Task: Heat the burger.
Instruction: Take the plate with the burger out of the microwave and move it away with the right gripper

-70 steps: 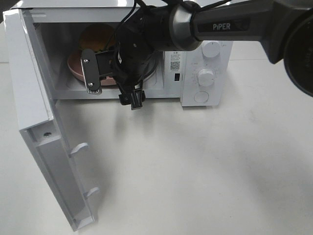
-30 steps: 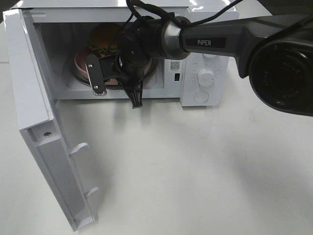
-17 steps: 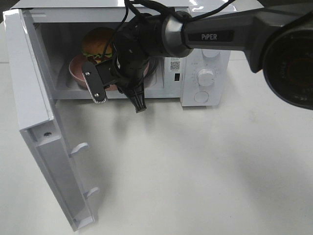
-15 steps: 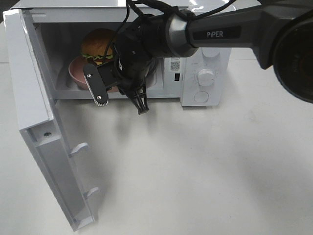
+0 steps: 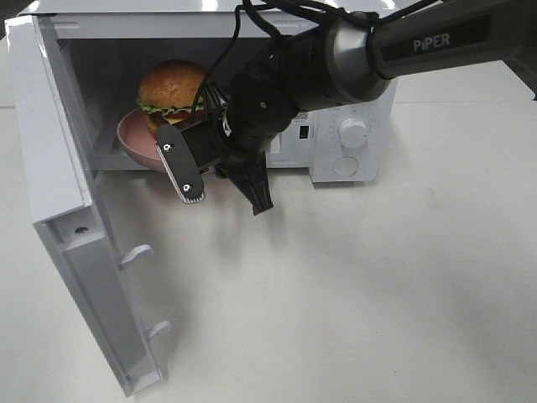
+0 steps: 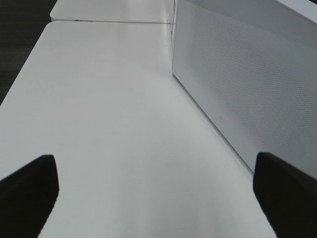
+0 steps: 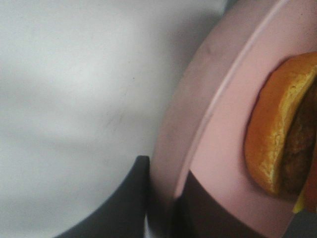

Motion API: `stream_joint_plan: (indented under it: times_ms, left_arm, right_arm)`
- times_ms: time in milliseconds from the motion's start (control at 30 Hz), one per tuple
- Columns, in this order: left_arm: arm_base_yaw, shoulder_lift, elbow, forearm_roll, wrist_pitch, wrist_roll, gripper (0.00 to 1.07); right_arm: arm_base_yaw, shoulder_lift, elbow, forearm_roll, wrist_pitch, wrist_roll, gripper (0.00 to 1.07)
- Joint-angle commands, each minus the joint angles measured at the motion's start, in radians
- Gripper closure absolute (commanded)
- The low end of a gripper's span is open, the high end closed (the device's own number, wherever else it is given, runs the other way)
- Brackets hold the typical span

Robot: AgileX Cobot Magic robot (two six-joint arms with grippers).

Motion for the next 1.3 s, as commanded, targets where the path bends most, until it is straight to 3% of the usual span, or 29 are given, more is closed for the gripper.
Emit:
stream_joint_plan:
  times_ms: [33,800,1300]
  left_arm:
    - [0.003,-0.016,0.004,-0.009,-0.009,0.003,0.06]
    - [0.003,-0.016,0.004,-0.009,-0.009,0.003,0.06]
    - [0.003,-0.016,0.004,-0.009,-0.009,0.003,0.06]
  right_arm:
    - [0.001,-0.074,0.063,-0.015,-0.106,-0.006,1.07]
    - [0.001,-0.359,0.483,-0.064,-0.318,-0.007,1.07]
    - [0.001,-0.592,0.713,-0.120,-0.330,-0.006,1.07]
